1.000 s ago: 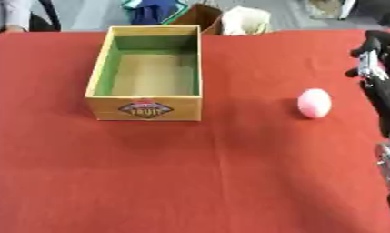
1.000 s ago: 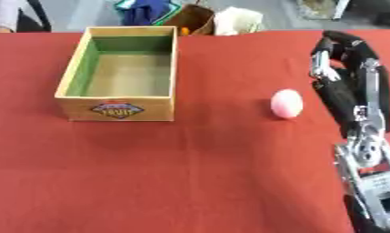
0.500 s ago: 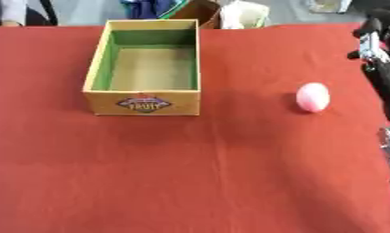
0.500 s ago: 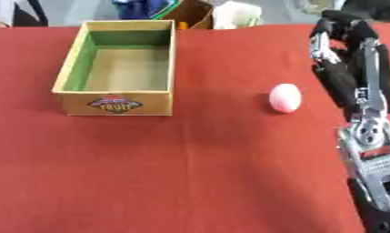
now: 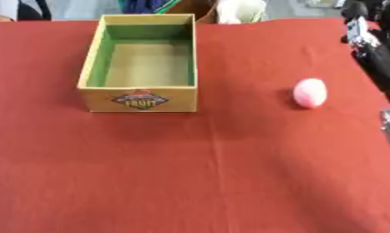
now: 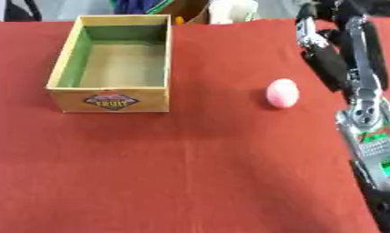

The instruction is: Pick up objects on the table and place them in the box.

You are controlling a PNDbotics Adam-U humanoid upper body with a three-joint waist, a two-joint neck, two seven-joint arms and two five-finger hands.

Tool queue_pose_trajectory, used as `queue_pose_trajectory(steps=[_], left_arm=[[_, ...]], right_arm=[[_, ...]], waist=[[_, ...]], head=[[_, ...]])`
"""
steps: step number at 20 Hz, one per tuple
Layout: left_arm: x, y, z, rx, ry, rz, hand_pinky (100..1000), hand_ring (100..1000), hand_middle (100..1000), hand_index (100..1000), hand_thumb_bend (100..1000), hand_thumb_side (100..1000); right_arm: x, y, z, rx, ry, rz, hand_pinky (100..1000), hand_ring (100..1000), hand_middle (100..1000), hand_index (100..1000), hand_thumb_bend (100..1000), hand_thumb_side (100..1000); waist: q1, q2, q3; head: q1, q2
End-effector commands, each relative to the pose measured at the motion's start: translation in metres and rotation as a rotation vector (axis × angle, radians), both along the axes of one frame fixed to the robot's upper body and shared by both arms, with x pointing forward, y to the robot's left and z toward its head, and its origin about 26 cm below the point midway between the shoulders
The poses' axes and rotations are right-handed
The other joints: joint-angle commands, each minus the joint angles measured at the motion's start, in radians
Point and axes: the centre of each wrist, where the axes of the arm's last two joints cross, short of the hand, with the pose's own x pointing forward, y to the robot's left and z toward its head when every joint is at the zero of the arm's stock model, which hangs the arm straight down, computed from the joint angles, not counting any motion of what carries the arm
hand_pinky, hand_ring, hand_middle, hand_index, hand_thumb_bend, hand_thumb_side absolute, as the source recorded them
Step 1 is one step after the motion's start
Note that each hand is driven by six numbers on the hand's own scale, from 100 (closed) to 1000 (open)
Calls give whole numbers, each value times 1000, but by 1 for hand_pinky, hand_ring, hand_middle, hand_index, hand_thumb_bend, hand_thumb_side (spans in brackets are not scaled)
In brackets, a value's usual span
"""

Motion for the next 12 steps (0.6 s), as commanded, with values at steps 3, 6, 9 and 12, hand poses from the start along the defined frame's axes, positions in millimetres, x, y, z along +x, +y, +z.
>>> queue_pose_trajectory(steps=[3,6,9,12], left_arm=[[-2,-2,7,6,-24,-15,564,496,444,598,100,649],[-2,-2,7,7,-25,-18,564,496,444,598,100,649],[-2,-2,7,8,-24,-19,564,496,444,598,100,649],[-2,-2,7,8,-23,-21,564,496,444,598,100,649]], right_arm=[[-3,-4,26,-235,32,-102,600,792,704,858,100,745],[-3,-3,31,-356,95,-151,620,804,735,876,100,752],[-3,-4,38,-443,133,-174,637,815,758,895,100,762],[-3,-6,44,-516,173,-178,654,829,778,913,100,785]], waist=[[-2,-11,4],[-2,-10,7],[-3,-10,8],[-3,-9,8]], head=[[-5,-7],[-7,-12],[-7,-16],[-8,-18]])
